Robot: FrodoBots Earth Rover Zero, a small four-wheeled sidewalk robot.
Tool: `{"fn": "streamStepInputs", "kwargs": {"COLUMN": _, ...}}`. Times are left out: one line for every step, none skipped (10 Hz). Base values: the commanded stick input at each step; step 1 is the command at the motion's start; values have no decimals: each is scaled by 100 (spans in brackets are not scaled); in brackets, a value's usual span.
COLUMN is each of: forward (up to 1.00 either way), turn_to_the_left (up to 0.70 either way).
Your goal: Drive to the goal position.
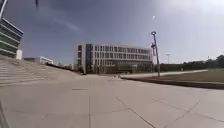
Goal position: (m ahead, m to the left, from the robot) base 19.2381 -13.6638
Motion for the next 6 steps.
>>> {"fn": "streamStepInputs", "kwargs": {"forward": 4, "turn_to_the_left": 5}}
{"fn": "streamStepInputs", "kwargs": {"forward": 4, "turn_to_the_left": 5}}
{"fn": "streamStepInputs", "kwargs": {"forward": 4, "turn_to_the_left": 5}}
{"fn": "streamStepInputs", "kwargs": {"forward": 4, "turn_to_the_left": 5}}
{"fn": "streamStepInputs", "kwargs": {"forward": 20, "turn_to_the_left": 4}}
{"fn": "streamStepInputs", "kwargs": {"forward": 55, "turn_to_the_left": 3}}
